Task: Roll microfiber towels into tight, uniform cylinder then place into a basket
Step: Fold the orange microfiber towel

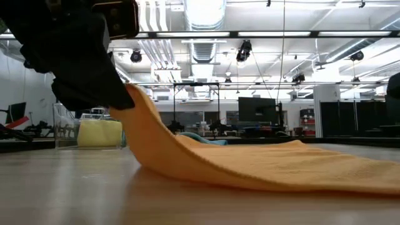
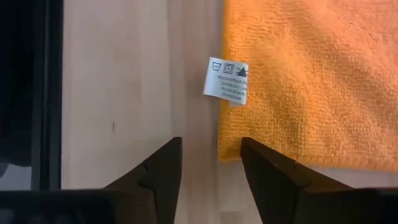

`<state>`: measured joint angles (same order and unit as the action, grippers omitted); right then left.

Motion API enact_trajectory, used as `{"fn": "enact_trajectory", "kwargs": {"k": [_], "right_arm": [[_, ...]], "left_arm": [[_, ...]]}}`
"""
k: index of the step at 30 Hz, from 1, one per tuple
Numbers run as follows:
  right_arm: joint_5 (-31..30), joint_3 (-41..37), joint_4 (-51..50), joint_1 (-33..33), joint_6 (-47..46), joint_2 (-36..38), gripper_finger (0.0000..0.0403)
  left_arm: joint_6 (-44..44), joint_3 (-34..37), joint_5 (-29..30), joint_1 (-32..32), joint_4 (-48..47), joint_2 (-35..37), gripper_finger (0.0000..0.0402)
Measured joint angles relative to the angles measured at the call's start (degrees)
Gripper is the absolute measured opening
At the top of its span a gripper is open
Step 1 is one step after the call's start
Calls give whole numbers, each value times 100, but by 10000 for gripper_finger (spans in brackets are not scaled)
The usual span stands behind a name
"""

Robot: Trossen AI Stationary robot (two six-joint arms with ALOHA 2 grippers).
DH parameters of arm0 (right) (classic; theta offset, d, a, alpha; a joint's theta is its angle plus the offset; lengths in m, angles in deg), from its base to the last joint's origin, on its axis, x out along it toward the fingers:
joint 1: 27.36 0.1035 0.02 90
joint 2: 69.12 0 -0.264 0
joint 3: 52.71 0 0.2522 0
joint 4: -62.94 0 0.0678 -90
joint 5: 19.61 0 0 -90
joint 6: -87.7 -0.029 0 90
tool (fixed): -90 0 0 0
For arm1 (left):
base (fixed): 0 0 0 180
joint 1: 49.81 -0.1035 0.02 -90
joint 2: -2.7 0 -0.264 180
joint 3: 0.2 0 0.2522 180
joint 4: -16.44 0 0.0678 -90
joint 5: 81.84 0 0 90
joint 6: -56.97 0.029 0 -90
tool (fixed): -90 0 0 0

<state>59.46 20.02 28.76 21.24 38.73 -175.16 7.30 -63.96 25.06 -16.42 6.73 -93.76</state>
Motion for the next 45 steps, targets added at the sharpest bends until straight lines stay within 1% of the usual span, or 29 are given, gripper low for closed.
{"fn": "enact_trajectory", "kwargs": {"k": [9, 15, 21, 31, 36, 39, 44, 45], "right_arm": [[-14, 187, -84, -23, 292, -129, 150], [-26, 422, -793, -23, 286, -135, 136], [-121, 609, -881, -23, 544, -138, 123], [-245, 661, -979, -21, 672, -462, 123], [-159, 820, -1285, -23, 859, -609, 122], [-126, 845, -1358, -23, 868, -619, 101], [-93, 836, -1441, -23, 899, -621, 23], [-93, 834, -1455, -23, 906, -621, 18]], "left_arm": [[-2, 10, 0, 0, 2, 0, 0], [-4, 13, 0, 0, -9, 0, 0], [-4, 15, -1, 0, -11, 0, 0], [-4, 16, -2, 0, -24, 2, 0], [-4, 17, -2, 1, -23, 2, 0], [-2, 17, -2, 0, -30, 2, 0], [36, 17, -2, 1, -32, 4, 0], [42, 17, -2, 0, -33, 4, 0]]}}
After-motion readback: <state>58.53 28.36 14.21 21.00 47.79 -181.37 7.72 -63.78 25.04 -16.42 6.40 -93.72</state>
